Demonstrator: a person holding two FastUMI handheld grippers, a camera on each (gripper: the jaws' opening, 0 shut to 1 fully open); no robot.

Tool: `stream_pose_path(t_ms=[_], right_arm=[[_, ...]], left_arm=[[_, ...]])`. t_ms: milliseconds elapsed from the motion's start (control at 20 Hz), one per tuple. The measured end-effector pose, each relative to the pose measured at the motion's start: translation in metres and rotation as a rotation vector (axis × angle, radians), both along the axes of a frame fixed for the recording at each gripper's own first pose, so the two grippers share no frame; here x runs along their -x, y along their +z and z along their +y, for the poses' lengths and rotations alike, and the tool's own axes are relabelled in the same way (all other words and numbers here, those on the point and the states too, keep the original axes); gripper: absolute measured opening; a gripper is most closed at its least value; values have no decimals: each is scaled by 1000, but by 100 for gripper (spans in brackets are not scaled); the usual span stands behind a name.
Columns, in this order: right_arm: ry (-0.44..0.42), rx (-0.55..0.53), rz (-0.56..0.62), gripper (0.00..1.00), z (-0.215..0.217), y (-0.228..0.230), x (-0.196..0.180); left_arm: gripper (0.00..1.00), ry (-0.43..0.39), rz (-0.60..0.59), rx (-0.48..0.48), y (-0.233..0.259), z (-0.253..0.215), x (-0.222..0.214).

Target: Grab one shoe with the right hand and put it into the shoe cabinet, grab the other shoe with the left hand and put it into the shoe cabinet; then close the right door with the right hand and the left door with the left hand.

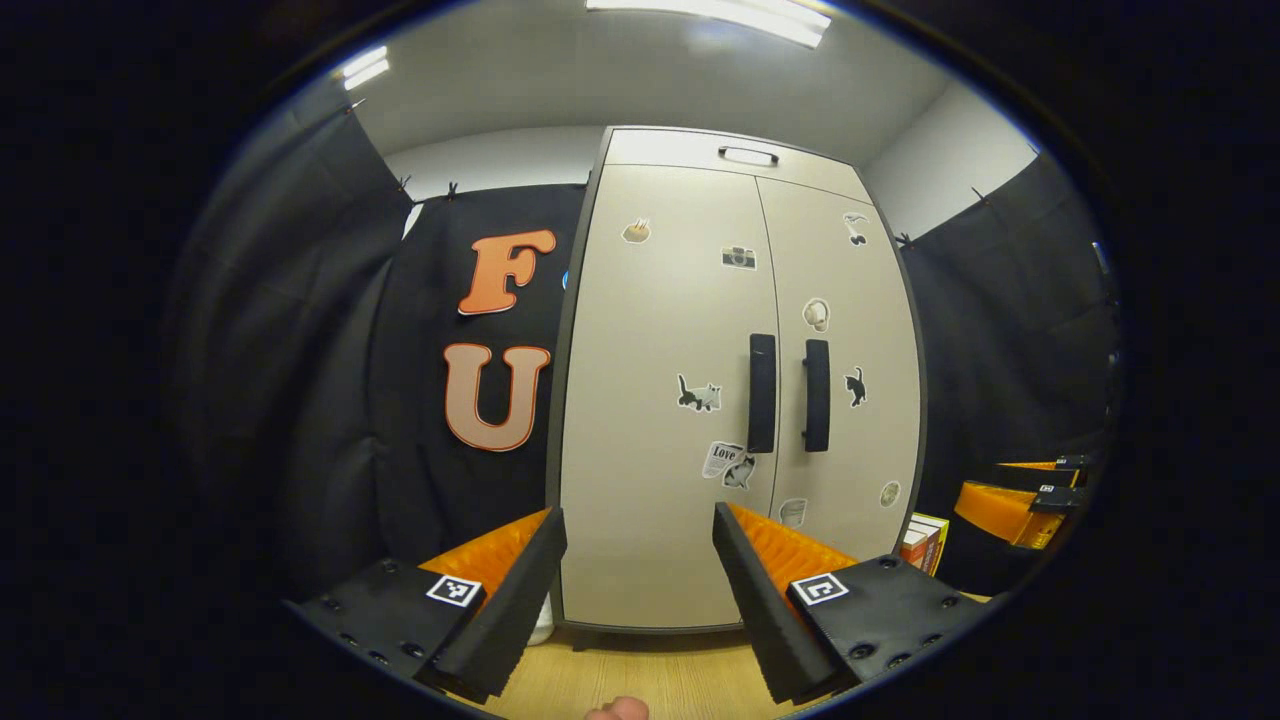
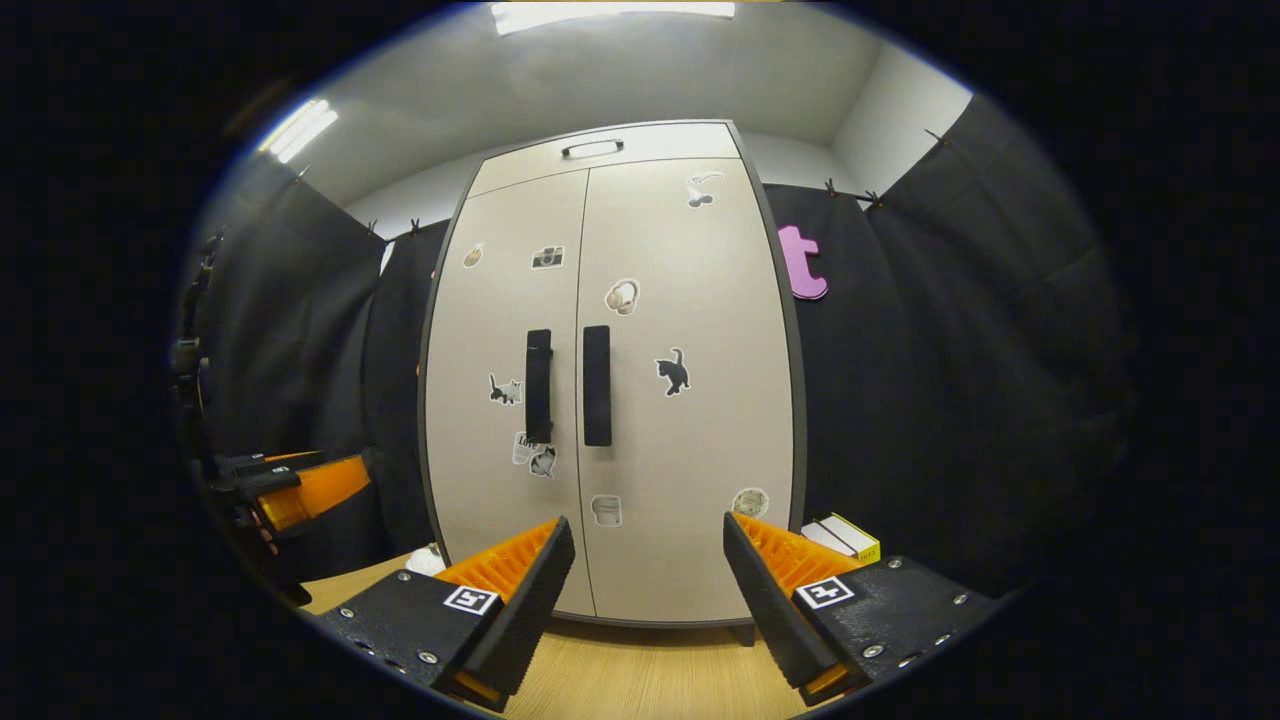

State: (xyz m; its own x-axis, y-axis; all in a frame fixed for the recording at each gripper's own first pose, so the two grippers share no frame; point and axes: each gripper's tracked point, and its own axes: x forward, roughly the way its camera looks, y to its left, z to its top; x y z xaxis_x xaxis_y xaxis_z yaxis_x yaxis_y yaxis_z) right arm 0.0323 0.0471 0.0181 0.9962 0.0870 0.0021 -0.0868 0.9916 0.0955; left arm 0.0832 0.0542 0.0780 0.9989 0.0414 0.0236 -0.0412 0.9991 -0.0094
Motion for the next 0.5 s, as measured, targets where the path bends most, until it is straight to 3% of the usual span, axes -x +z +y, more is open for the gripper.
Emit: stream_pose_path(t_ms=[500], right_arm=[[-12,-9,5,93,-5,-4,-4]], left_arm=[[97,-6,12,0,-5,-3,-7]])
